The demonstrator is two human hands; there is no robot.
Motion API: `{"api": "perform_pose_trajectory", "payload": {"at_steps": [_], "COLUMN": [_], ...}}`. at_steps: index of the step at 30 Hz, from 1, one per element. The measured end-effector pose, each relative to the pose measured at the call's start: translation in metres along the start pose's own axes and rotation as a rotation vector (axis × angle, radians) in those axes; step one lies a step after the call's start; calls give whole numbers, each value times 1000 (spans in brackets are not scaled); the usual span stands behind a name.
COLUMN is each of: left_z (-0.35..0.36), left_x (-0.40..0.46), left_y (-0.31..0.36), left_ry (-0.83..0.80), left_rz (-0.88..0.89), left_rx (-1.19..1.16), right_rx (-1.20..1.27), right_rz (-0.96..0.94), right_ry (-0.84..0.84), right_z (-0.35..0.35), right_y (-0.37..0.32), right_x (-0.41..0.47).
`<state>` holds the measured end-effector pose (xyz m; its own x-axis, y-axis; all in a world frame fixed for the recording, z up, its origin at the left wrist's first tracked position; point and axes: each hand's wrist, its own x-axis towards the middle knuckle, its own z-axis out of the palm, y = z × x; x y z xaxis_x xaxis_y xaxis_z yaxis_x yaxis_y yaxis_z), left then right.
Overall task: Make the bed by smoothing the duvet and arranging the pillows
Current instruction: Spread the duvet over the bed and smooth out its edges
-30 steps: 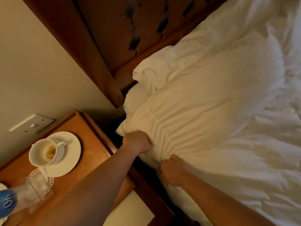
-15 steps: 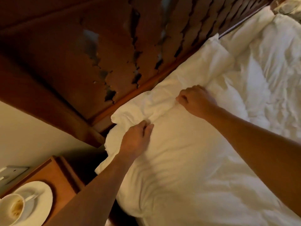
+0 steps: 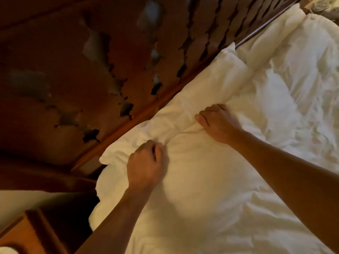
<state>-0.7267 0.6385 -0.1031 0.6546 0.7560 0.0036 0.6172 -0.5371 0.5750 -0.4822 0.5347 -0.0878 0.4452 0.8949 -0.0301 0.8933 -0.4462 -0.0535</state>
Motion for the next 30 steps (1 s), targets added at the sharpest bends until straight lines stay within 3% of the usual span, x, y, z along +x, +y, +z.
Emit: {"api": "perform_pose_trajectory", "payload": {"at_steps": [6, 12, 14, 17, 20, 22, 26, 30], "left_z": [63, 103, 101, 87, 87, 90, 73, 40], "left_x": [70, 111, 118, 136, 142, 135, 104, 66], "left_y": [137, 188, 186, 170, 162, 159, 130, 89], "left_ry": [-182, -357, -326, -204, -188, -204, -185, -234], "left_rz": [188, 88, 85, 144, 182, 193, 224, 188], "left_rx": [20, 92, 112, 153, 220, 218, 175, 164], "right_rx": [-55, -139, -122, -104, -73, 49, 352, 524], "right_rz": [100, 87, 110, 71, 61, 151, 416, 592], "right_ry": [49, -145, -103, 108, 70, 98, 420, 313], "right_z": [-19, -29, -39, -50, -39, -24, -5, 28], "right_y": [111, 172, 172, 166, 167, 165, 126, 54], "right_x": [16, 33, 45, 67, 67, 55, -4, -88]}}
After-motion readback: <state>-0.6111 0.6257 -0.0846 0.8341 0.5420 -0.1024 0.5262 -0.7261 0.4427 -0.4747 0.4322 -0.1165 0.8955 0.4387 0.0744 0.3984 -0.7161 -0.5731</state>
